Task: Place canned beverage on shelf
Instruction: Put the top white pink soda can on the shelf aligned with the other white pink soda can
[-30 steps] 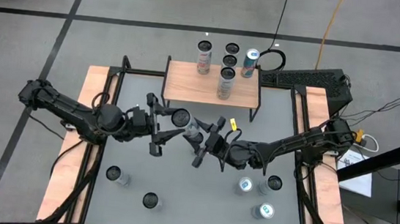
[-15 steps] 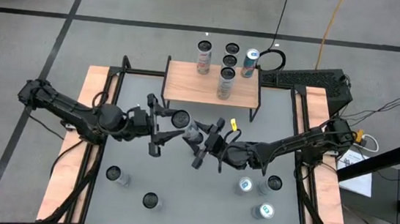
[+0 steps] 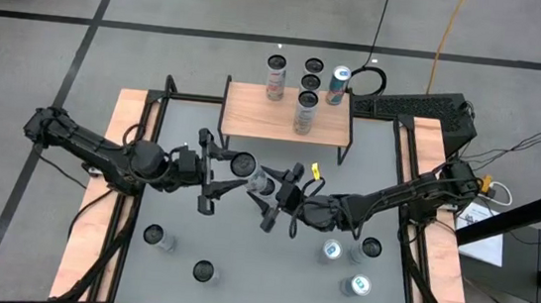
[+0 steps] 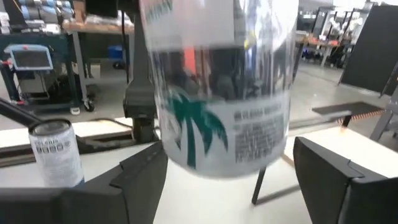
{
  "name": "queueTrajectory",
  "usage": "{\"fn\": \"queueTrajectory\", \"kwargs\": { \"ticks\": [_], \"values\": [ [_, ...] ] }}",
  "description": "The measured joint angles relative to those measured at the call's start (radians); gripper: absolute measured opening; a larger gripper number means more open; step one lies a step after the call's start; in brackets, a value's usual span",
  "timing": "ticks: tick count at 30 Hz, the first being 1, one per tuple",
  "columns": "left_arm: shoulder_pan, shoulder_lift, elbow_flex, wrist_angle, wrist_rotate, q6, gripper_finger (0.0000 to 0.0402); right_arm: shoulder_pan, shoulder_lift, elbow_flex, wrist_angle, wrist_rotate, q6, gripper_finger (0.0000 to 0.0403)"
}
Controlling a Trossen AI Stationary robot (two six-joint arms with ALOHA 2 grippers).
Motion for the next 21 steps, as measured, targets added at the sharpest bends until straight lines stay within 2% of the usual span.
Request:
{"fn": "queueTrajectory", "kwargs": {
  "ticks": [6, 13, 21],
  "values": [
    [0.001, -0.010, 0.000, -0.003, 0.000, 0.001, 0.0244, 0.000, -0.018, -0.002, -0.161, 0.028, 0.079, 0.0302],
    [0.034, -0.042, 0.000, -0.010, 0.006, 0.028, 0.0244, 0.053, -0.129, -0.002, -0.362, 0.022, 0.112, 0.0304],
    [0.221, -0.057, 0.000, -0.035, 0.211, -0.024, 0.0244, 0.159, -0.264, -0.002, -0.565, 0.021, 0.041, 0.0304]
  ]
}}
